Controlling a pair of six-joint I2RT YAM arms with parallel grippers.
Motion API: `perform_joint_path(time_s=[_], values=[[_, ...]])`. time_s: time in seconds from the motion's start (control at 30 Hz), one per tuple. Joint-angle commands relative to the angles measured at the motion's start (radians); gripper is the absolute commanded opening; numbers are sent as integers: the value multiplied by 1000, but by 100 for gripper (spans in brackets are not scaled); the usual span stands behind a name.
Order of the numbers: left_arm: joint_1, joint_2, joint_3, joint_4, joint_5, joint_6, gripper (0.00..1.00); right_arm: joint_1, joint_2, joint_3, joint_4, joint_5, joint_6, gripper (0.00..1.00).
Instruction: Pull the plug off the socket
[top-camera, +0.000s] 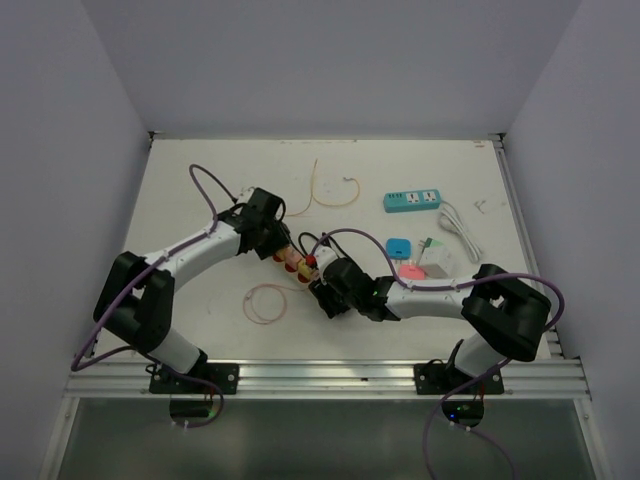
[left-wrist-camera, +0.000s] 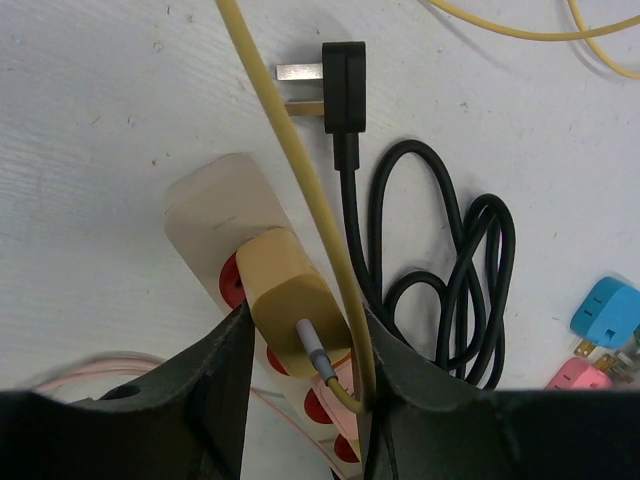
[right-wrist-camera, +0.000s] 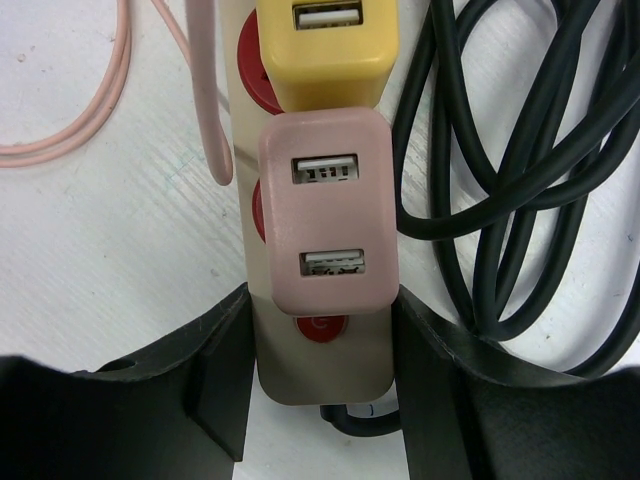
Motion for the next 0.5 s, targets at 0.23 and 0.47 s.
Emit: perform_joint_path(time_s=[0.23,0.47], values=[[4,28,142,-97,-40,28,0,1,46,49,-129,138,51,0],[58,6,175,-115,0,47,0,1,155,131,-249,186,74,0]])
